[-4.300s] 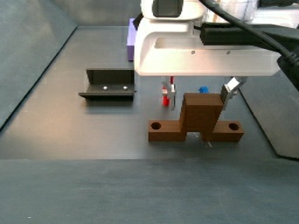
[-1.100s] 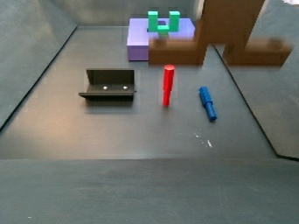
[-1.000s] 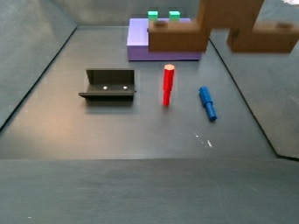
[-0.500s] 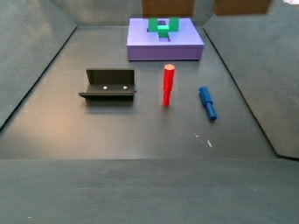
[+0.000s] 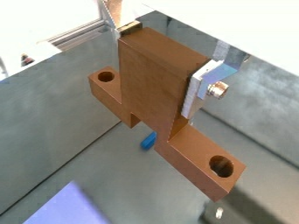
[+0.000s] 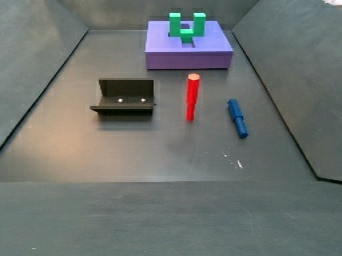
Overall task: Pick up the brown object. Move up. Move to above the board. Insert the brown object.
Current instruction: Move to above the board, then insert the brown object.
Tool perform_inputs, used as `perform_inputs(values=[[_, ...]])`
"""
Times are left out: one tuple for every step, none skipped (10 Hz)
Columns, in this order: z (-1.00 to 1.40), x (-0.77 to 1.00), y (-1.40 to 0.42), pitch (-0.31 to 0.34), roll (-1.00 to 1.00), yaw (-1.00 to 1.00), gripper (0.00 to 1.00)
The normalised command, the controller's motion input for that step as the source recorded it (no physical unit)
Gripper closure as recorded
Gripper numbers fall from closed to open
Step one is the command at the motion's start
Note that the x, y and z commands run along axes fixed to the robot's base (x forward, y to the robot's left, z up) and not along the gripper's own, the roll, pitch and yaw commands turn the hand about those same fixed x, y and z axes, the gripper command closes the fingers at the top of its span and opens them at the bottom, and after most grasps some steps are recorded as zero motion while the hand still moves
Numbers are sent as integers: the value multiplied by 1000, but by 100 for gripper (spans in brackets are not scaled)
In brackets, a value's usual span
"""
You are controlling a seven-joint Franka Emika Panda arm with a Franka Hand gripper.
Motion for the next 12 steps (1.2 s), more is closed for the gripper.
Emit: perform_inputs(values=[[160,175,-1400,69,-28,1,100],[163,199,-1400,103,4,7,100],[169,220,-1400,129,-11,1,100],[176,250,-1400,152,10,6,100],[192,287,-1400,160,3,6,100],[88,160,-565,165,16,5,100],[60,126,-327,154,19,4,100],[0,0,0,0,-11,0,100],[0,0,0,0,-13,0,100],[0,0,0,0,-13,0,100],[0,0,0,0,-29,0,100],[0,0,0,0,-37,0,100]])
